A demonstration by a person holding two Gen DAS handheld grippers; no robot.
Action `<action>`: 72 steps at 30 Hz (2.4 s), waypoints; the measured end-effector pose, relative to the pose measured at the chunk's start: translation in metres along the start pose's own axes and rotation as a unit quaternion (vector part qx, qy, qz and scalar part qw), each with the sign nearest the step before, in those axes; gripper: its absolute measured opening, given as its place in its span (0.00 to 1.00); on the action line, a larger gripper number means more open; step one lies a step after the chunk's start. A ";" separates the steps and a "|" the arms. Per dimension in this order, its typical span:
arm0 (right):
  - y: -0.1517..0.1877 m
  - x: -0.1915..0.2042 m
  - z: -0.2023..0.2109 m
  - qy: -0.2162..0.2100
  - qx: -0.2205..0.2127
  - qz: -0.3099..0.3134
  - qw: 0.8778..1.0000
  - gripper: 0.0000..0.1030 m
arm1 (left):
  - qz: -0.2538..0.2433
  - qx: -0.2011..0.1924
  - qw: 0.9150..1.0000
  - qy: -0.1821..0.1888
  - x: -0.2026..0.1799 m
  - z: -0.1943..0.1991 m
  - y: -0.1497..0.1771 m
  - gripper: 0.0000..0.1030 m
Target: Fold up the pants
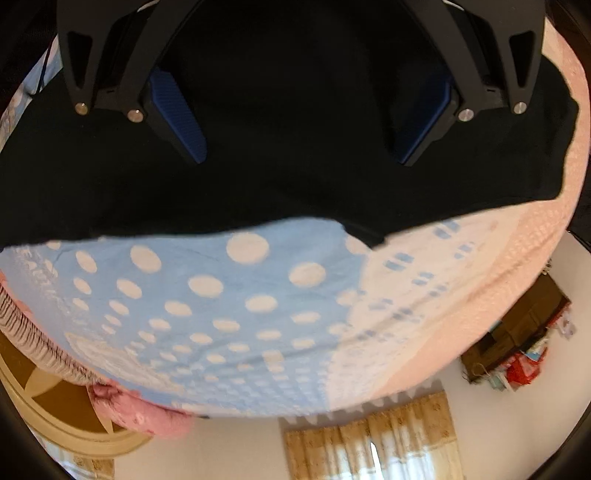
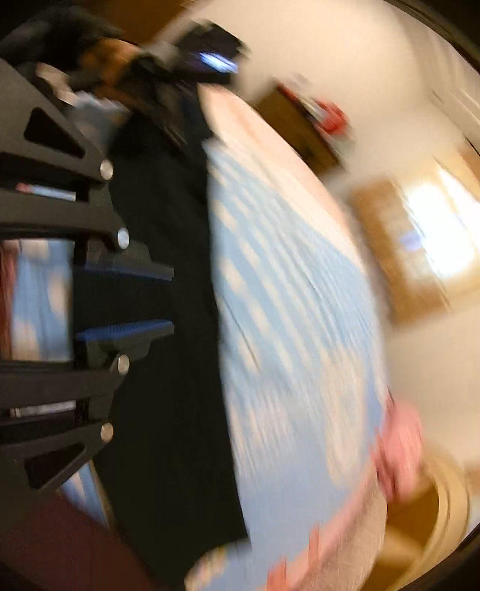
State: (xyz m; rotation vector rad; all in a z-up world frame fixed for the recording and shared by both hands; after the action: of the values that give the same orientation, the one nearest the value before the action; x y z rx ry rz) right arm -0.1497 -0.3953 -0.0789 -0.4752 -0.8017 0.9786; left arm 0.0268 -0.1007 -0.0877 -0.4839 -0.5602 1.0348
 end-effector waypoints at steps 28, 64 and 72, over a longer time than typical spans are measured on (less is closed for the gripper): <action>-0.041 -0.207 -0.025 0.090 0.110 -0.100 0.985 0.13 | 0.066 -0.039 0.996 -0.039 0.070 0.040 0.014 1.00; 0.117 0.228 -0.079 0.005 0.009 0.293 0.956 0.57 | 0.144 -0.033 0.989 -0.029 0.135 0.036 0.049 1.00; 0.122 0.234 -0.007 -0.297 0.184 0.144 0.926 0.45 | 0.136 -0.037 0.989 -0.039 0.137 0.038 0.049 1.00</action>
State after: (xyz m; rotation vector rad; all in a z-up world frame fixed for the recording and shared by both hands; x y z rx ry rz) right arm -0.1369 -0.1312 -0.0778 0.0492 -1.0715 1.5513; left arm 0.0251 0.0474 -0.0611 -0.5984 -0.6146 1.3006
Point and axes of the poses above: each gripper's, at about its wrist camera, not at the fingertips, and z roughly against the way its jaws point, x to its left, y to its underside, the point moved 6 cm from there along -z, roughly the way its jaws point, and after that the axes turned 8 degrees about -z, right-handed, at the moved point
